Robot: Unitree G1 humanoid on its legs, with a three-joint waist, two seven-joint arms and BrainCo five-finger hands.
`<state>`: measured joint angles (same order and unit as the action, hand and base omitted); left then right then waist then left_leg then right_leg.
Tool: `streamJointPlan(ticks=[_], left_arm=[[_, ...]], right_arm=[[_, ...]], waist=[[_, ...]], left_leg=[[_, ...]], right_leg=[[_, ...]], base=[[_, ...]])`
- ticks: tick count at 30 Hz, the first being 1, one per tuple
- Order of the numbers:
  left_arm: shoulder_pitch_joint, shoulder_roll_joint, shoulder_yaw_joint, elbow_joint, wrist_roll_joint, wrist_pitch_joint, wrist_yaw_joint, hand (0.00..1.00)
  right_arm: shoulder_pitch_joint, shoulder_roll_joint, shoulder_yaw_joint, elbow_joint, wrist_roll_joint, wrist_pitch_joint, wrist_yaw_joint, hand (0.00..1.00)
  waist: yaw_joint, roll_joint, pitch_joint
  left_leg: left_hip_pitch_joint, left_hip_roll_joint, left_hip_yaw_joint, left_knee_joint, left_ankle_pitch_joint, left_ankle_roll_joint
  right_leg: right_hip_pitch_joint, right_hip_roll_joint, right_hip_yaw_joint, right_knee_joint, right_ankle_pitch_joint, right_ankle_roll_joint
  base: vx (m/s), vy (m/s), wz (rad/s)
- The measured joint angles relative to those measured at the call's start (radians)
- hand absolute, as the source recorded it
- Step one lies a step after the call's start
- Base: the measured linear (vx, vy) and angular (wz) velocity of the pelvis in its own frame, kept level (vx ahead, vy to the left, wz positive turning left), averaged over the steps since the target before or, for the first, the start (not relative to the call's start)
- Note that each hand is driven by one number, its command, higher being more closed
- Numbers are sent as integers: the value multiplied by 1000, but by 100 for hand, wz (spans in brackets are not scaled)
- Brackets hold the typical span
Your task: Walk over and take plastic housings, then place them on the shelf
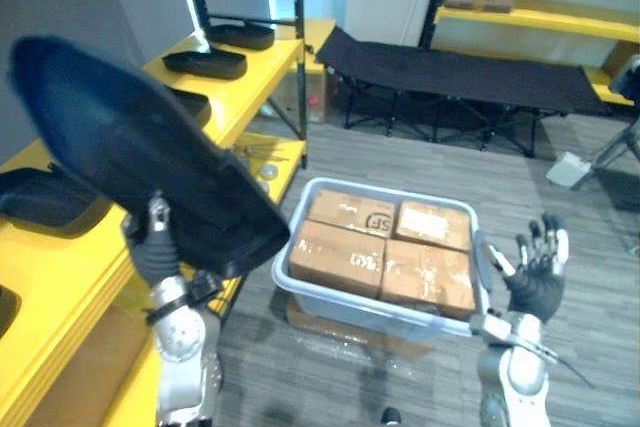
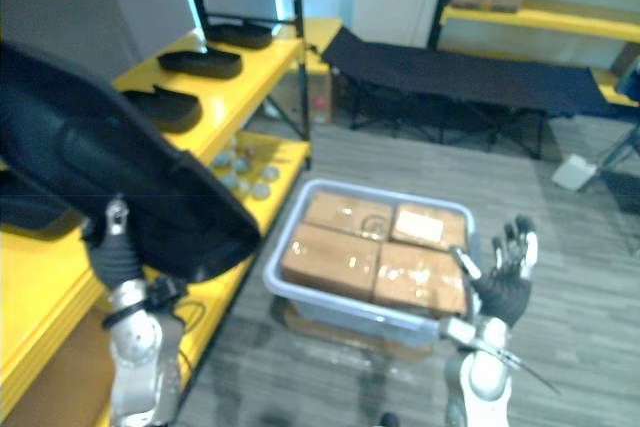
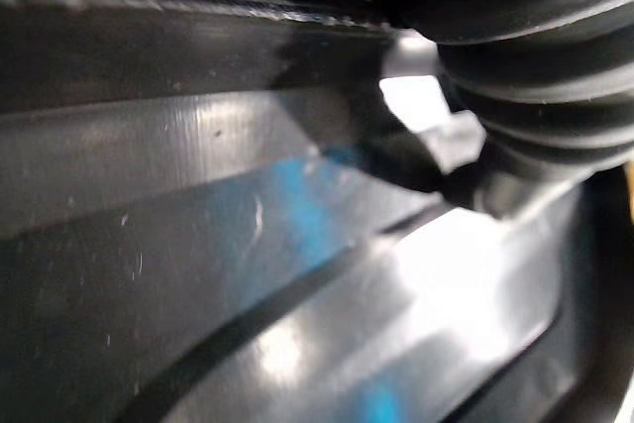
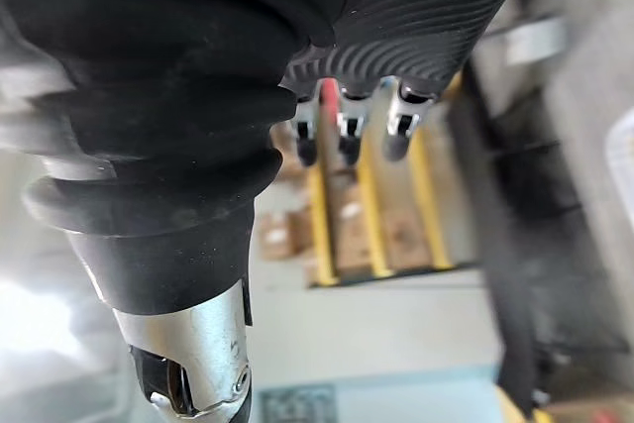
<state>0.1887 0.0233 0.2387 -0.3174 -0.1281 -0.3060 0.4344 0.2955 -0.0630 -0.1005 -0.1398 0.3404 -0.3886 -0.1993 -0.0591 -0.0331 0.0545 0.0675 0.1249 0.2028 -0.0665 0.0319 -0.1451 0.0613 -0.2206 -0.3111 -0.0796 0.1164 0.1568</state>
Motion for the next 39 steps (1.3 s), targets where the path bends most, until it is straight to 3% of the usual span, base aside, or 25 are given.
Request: streamJointPlan(ticks=[4, 6, 10, 13, 16, 20, 23, 27, 29, 31, 33, 34, 39], left_arm=[[51, -2, 121, -77, 16, -17, 45, 100], [70, -6, 154, -110, 16, -23, 52, 100], [137, -52, 223, -143, 15, -26, 50, 100], [185, -80, 250, -143, 15, -25, 33, 100], [222, -82, 266, -143, 5, -25, 7, 100], [215, -82, 249, -142, -30, -34, -59, 100], [187, -79, 210, -143, -31, -65, -105, 100], [182, -76, 167, -143, -31, -70, -137, 100], [170, -60, 143, -143, -32, -70, -150, 100], [124, -5, 85, -142, -32, -70, -181, 100], [84, 34, 60, -131, -32, -70, -194, 100], [44, 58, 38, -109, -31, -67, -204, 100], [40, 63, 22, -85, -32, -53, -178, 100]], right_arm=[[-107, -6, 108, 90, 20, 4, 76, 0], [-159, -6, 169, 122, 18, 8, 95, 0], [-308, -10, 303, 210, -37, 24, 115, 0], [-387, -17, 336, 245, -39, 26, 113, 0], [-448, -18, 368, 253, -37, 49, 116, 0], [-423, -19, 401, 252, -39, 116, 130, 0], [-362, -29, 397, 252, -48, 130, 132, 0], [-341, -43, 392, 252, -123, 127, 136, 0], [-333, -44, 386, 244, -130, 120, 136, 0], [-290, -42, 352, 208, -126, 91, 136, 0], [-276, -42, 337, 193, -125, 78, 136, 0], [-267, -41, 318, 194, -125, 66, 135, 0], [-277, -42, 306, 194, -125, 41, 159, 0]], waist=[[67, 3, 1], [94, 3, 1], [176, 4, 5], [218, 2, 6], [239, -4, 29], [233, -10, 59], [228, -17, 71], [220, -6, 96], [209, -10, 104], [200, -20, 113], [176, -34, 111], [153, -33, 112], [159, -15, 124]], left_leg=[[-25, -6, -82, 7, 4, 1], [-38, -9, -117, 6, 10, 1], [-59, -22, -216, 8, 20, 1], [-60, -30, -239, 8, 20, 1], [-58, -33, -253, 33, 9, 3], [-89, -40, -316, 78, -2, 6], [-127, -46, -318, 76, 24, 15], [-139, -65, -299, 75, 42, 21], [-139, -73, -275, 76, 33, 35], [-147, -80, -283, 74, 35, 42], [-162, -89, -314, 73, 50, 50], [-176, -91, -338, 73, 78, 35], [-171, -82, -324, 78, 87, 34]], right_leg=[[36, -5, -85, 0, -15, 6], [53, -6, -128, 0, -23, 6], [107, -5, -231, 0, -42, 16], [124, -8, -259, 0, -47, 18], [142, -9, -267, 8, -59, 16], [187, -6, -355, 32, -90, 19], [205, -12, -434, 55, -108, 30], [201, -52, -459, 112, -126, 33], [199, -78, -446, 160, -158, 10], [168, -83, -316, 230, -234, -95], [152, -82, -253, 260, -244, -94], [148, -79, -236, 281, -242, -85], [152, -69, -227, 264, -253, -66]], base=[[-17, -5, 58], [-7, -11, 68], [10, -18, 69], [14, -14, 32], [11, -6, 13], [-2, -37, 48], [-13, -31, 78], [-6, 55, 39], [-29, 66, 21], [-26, 53, 42], [-11, -9, 65], [-7, -39, 68], [-23, -47, 1]])
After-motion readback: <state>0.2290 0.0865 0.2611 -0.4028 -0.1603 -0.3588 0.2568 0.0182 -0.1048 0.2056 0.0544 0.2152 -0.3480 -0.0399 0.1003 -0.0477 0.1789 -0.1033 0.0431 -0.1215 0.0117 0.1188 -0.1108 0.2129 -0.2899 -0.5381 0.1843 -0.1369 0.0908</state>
